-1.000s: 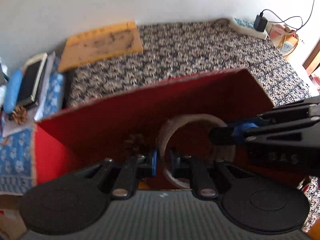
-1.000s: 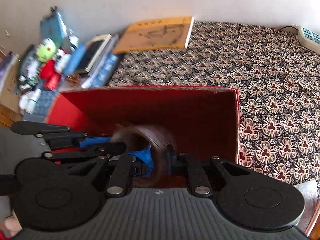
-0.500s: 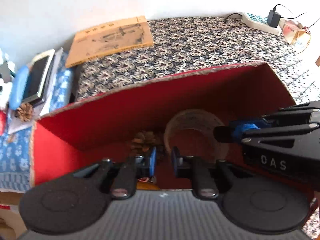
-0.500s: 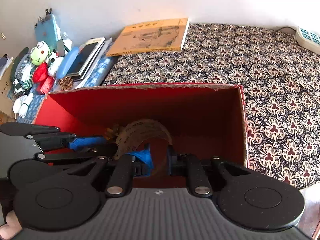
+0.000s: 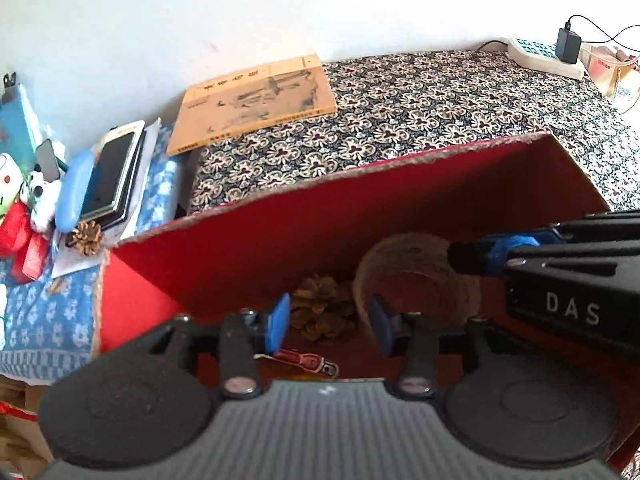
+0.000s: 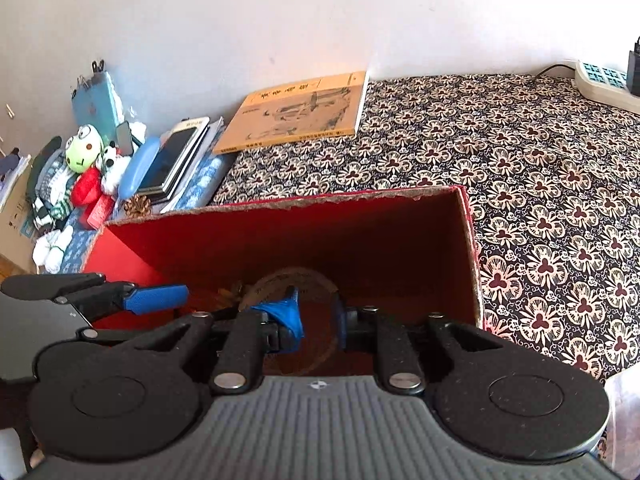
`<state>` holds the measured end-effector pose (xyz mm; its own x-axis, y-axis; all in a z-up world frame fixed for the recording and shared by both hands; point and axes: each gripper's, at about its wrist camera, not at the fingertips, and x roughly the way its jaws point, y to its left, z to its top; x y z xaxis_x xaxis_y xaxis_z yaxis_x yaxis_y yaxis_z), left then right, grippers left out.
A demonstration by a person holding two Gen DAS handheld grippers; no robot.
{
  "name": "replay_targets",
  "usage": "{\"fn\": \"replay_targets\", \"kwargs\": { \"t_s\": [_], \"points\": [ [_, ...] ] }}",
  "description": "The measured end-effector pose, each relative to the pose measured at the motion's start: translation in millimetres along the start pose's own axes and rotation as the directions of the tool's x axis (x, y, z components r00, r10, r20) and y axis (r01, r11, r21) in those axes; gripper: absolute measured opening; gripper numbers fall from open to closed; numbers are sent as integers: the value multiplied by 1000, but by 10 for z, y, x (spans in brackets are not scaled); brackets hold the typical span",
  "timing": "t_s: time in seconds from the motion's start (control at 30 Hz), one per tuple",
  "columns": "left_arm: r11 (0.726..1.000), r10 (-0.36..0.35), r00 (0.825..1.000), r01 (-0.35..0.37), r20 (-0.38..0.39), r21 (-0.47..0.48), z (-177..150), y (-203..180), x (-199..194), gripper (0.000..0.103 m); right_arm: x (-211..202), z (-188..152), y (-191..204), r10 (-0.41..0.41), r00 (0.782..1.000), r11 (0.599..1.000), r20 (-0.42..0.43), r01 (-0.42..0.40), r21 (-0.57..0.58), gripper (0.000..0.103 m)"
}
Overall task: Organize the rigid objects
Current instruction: 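Lower the tape roll into the box and open the left gripper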
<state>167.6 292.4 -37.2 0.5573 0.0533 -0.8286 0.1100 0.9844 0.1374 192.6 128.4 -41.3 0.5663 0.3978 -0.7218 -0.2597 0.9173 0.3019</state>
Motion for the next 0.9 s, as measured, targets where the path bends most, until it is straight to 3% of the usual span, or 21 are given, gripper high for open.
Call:
{"fn": "replay_targets", "kwargs": {
  "t_s": [0.3, 0.9],
  "points": [
    [1000, 22, 999, -21, 30, -11, -8, 10, -39, 56, 4, -13, 22, -4, 1000, 1000, 3, 4, 0, 0],
    [997, 57, 998, -56, 10, -46, -13, 20, -25, 61, 21, -25, -4, 7, 1000, 1000, -18, -7, 1, 0]
  ]
}}
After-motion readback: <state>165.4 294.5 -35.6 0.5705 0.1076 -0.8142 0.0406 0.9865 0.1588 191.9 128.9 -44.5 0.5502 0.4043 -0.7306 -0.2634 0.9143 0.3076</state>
